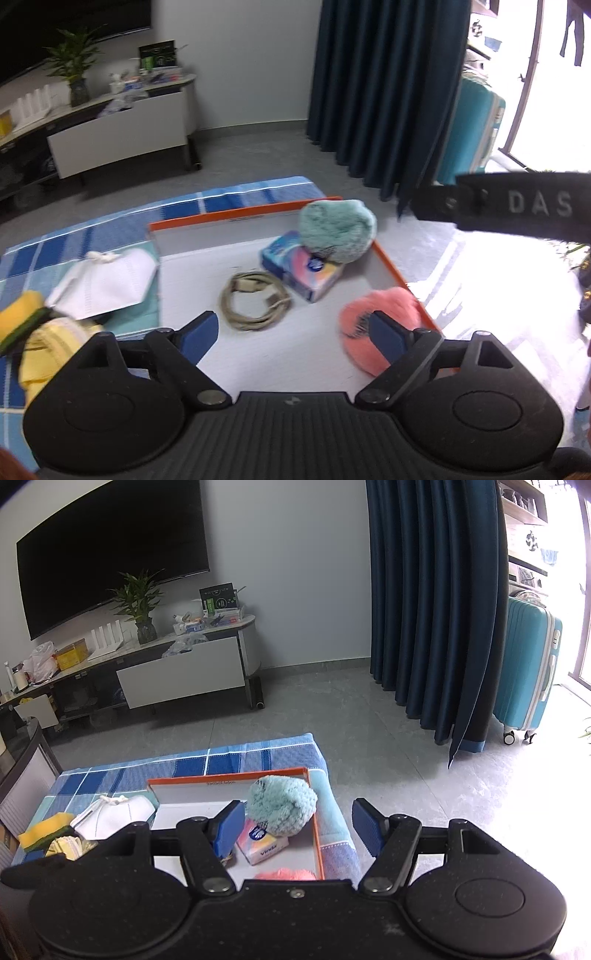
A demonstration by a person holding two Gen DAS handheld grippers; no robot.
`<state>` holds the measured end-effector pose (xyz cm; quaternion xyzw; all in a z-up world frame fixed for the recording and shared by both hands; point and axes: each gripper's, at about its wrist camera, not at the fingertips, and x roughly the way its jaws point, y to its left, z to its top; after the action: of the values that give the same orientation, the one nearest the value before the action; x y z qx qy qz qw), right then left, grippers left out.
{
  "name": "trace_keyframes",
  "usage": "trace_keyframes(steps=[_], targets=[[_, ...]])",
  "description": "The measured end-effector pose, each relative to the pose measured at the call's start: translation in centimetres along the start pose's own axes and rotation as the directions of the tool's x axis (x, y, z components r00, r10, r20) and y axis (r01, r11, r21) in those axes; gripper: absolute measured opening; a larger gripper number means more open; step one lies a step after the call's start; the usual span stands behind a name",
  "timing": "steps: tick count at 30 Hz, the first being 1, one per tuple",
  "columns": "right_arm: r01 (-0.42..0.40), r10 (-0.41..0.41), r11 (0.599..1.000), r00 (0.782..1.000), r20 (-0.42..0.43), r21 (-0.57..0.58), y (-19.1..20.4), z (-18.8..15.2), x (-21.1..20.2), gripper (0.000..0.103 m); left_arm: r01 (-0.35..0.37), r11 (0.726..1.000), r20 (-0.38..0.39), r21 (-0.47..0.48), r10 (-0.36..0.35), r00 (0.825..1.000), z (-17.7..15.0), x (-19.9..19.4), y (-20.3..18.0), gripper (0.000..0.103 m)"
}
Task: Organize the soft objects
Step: 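Lower the pink ball with the left gripper while the right lowers the light-blue ball, opening both, then move both grippers to the cloths and grasp the yellow striped towel with the right gripper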
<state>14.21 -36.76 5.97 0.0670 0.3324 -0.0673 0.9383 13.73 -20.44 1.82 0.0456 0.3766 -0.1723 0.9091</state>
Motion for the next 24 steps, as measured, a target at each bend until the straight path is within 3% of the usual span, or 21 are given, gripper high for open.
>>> trace_keyframes(steps=[24], targets=[[-0.135, 0.126, 0.987, 0.987, -0.095, -0.092, 9.0, -5.0, -3.0, 0.078, -0.163, 0.976, 0.004, -0.143, 0.165, 0.986, -4.1, -7.0, 8.6, 0.094]])
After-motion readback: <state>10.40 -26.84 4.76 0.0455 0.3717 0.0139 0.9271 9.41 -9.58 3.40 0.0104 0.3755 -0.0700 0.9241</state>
